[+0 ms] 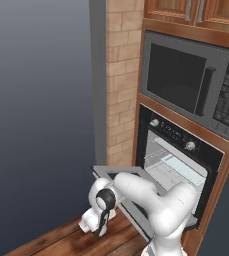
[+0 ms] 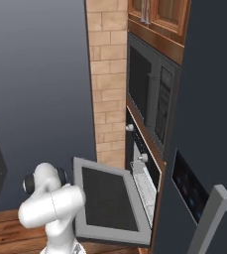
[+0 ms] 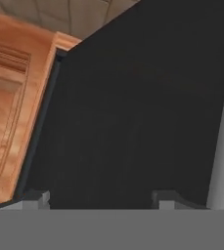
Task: Take the baked cake out of the oven and place it on the plate for cooling. Then close the oven door.
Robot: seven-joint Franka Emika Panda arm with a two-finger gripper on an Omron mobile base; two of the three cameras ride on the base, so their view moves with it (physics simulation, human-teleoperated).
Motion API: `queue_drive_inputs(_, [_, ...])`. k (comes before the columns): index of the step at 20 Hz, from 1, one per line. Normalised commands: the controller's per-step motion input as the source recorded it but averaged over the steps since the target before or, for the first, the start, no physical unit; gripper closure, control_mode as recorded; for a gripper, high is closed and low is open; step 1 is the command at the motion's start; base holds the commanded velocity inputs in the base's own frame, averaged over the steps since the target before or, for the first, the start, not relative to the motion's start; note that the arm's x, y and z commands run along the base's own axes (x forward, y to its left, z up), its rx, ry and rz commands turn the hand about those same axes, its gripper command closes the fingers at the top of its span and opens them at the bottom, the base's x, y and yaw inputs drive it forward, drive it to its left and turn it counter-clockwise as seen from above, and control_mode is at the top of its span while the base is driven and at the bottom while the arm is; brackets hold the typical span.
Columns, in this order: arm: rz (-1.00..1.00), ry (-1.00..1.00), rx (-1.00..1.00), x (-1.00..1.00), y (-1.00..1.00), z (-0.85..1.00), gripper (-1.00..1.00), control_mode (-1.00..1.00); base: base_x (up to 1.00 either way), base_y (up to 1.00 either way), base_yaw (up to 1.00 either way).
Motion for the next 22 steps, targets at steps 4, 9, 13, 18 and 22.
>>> queue_drive_inputs(4, [-0.2,-0.18,-0.23,0.0,-0.64,0.66,-1.0,-1.0,0.0,0.0,0.0])
queue_drive_inputs(9, [-0.19,-0.17,-0.23,0.04,-0.76,0.68,-1.0,-1.0,0.0,0.0,0.0])
queue_drive_inputs(13, [-0.1,-0.17,-0.19,0.06,-0.95,0.68,-1.0,-1.0,0.0,0.0,0.0])
queue_drive_inputs(18, [-0.02,-0.15,-0.11,0.01,-1.0,0.7,-1.0,-1.0,0.0,0.0,0.0])
queue_drive_inputs(22, [0.0,-0.12,0.0,0.0,-1.0,0.77,-1.0,-1.0,0.0,0.0,0.0])
